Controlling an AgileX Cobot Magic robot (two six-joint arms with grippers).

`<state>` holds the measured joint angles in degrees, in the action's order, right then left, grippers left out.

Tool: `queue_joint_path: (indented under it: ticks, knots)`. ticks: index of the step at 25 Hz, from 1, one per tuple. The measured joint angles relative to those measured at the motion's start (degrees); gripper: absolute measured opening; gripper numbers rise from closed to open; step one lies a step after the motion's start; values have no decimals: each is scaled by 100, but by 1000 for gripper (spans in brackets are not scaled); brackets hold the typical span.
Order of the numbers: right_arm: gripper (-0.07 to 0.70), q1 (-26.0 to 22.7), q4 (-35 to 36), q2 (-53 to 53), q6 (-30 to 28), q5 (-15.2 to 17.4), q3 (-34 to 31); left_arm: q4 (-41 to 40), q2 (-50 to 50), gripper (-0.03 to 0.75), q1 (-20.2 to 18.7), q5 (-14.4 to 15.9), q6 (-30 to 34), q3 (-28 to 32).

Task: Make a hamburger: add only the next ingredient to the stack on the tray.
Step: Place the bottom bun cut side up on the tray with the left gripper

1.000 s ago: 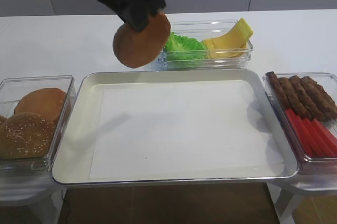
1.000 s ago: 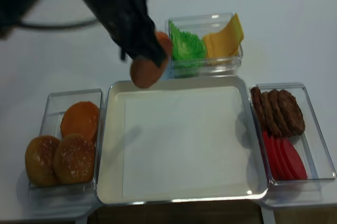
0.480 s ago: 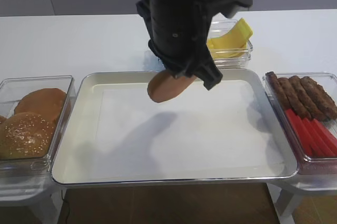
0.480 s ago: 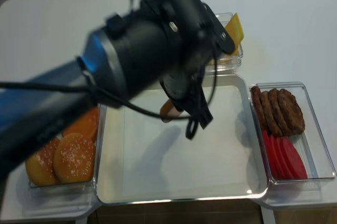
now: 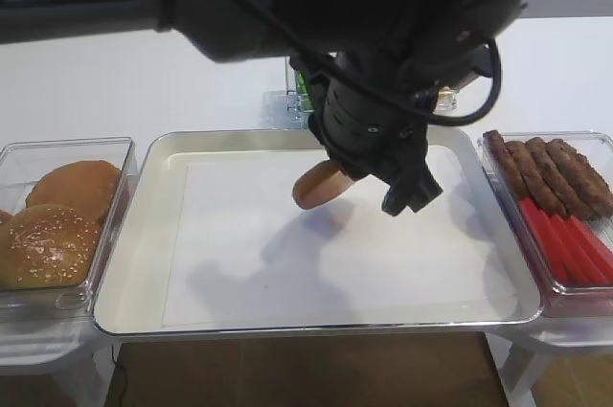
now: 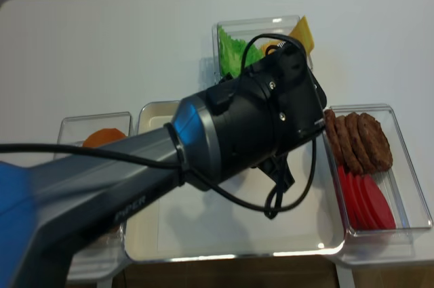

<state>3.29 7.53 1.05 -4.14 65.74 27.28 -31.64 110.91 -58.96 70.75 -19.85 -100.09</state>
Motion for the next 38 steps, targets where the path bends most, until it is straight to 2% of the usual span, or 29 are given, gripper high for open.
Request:
queue_joint_path:
  ticks: [10, 38]
  knots:
    - [153, 0, 0, 0, 0, 0, 0, -112, 107, 99, -28, -13, -317, -3]
    - [153, 0, 0, 0, 0, 0, 0, -234, 387, 99, -38, -50, -133, -35]
